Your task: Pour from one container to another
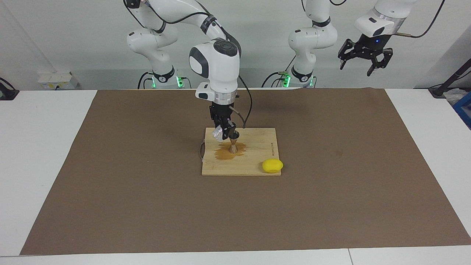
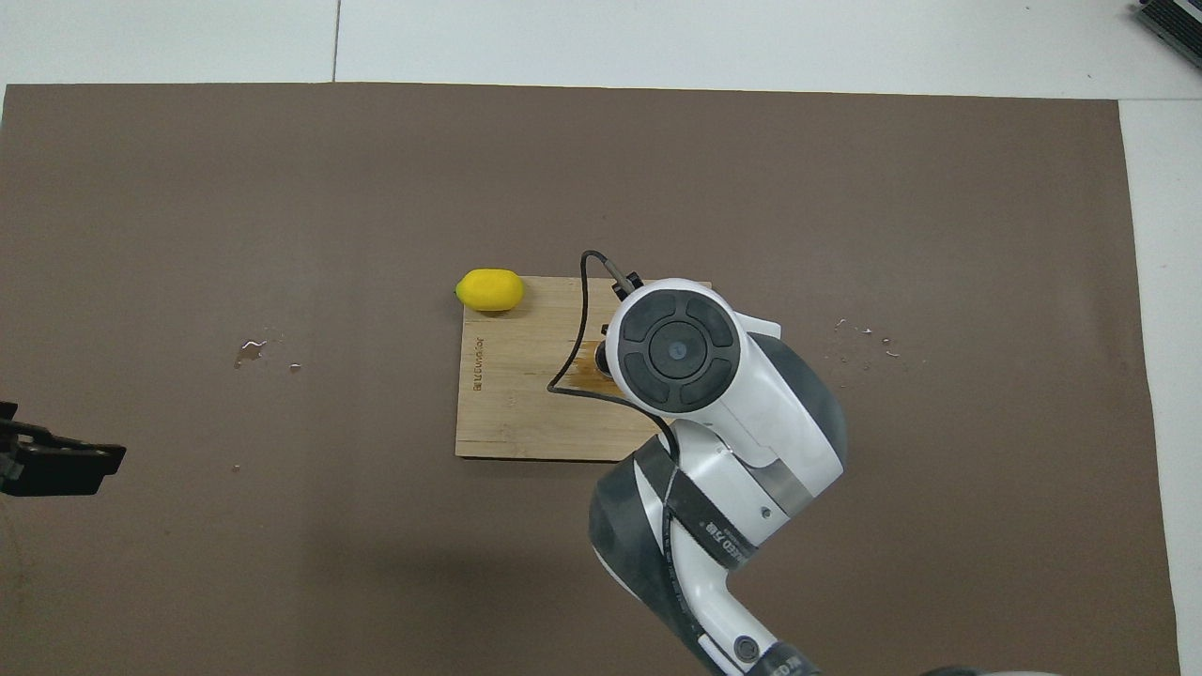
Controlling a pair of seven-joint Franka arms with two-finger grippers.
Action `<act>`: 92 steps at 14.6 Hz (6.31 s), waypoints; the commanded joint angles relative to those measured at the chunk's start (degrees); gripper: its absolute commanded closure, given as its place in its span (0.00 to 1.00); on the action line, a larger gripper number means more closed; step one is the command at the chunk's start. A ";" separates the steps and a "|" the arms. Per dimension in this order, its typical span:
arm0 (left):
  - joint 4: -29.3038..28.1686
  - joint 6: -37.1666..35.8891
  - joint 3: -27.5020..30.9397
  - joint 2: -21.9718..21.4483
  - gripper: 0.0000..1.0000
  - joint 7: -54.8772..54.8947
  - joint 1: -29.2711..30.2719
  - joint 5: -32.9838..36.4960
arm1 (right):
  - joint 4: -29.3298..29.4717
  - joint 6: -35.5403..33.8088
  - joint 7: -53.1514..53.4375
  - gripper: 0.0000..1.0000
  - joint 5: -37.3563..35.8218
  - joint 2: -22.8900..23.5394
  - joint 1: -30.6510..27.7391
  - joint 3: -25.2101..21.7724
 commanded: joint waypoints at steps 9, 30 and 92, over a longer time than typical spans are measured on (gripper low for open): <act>5.73 4.93 7.12 10.79 0.00 -5.20 -7.55 3.50 | 0.78 -1.62 1.38 1.00 -6.57 -0.03 1.41 0.15; 10.56 4.49 11.70 17.56 0.00 -10.12 -11.51 3.59 | 0.43 2.33 1.47 1.00 -7.80 0.14 1.85 0.23; 10.21 5.64 6.17 17.12 0.00 -14.52 -6.24 3.33 | -13.11 0.84 -61.51 0.00 23.62 -3.37 -28.92 0.23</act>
